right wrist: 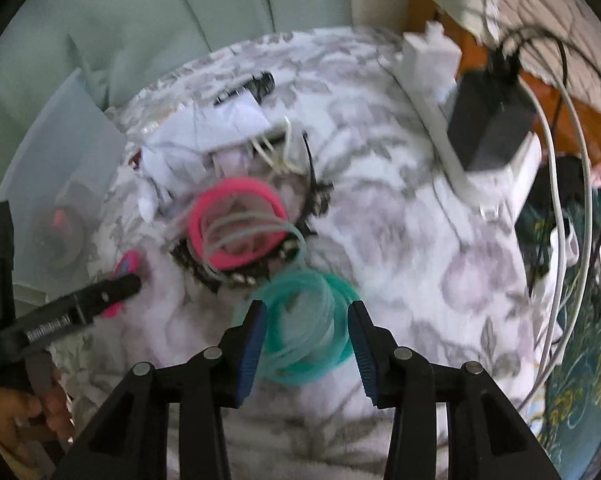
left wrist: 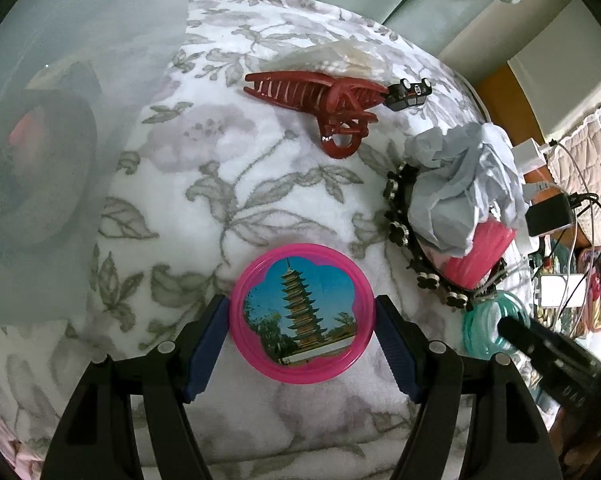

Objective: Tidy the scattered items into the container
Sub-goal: 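Close the right gripper on the teal and pink bangles and lift them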

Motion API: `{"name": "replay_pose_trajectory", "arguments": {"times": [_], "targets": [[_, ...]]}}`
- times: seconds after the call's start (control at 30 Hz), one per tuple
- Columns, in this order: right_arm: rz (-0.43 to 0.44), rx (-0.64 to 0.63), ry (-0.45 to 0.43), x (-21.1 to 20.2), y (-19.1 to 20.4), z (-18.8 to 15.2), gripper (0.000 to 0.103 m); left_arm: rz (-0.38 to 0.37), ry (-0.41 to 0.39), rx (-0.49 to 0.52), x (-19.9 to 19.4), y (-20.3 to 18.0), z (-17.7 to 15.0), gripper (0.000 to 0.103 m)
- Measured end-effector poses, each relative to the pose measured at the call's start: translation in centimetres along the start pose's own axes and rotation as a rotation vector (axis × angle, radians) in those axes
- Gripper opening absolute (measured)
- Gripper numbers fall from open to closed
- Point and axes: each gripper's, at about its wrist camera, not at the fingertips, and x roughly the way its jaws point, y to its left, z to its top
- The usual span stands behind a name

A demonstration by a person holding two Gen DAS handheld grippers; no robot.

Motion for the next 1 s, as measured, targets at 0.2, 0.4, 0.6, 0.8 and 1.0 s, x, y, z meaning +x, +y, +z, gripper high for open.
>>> {"name": "replay_pose_trajectory", "arguments": {"times": [0.2,0.4,0.6,0.8,1.0], "targets": [[-0.046,0.082,0.07,1.6,-1.9,-0.6,0.046,-0.002,0.0,0.01,0.4,-0.5,0.1,0.074],[-0.077,0.067,0.026,0.9,-1.8,-0.4,0.01,-0.003,-0.002,0.012,0.5,-0.7,0.3,0.074],[-0.104,0.026,-0.128,-3.9,-1.2,0.5,0.008,-0.006,-0.003,0.011,0.4,-0.8,0.3,0.074],[-0.057,-0.006,-0.218,-6.9,0.7,2.1,0.007,-0.016,-0.018,0.025,-0.3,-1.0,0.2,0.074],[-0.064,-0.08,-0.319,-8.7,2.5,3.6,0.006,-0.022,-0.024,0.017,-1.2,-0.5,-0.2,0.074]]}}
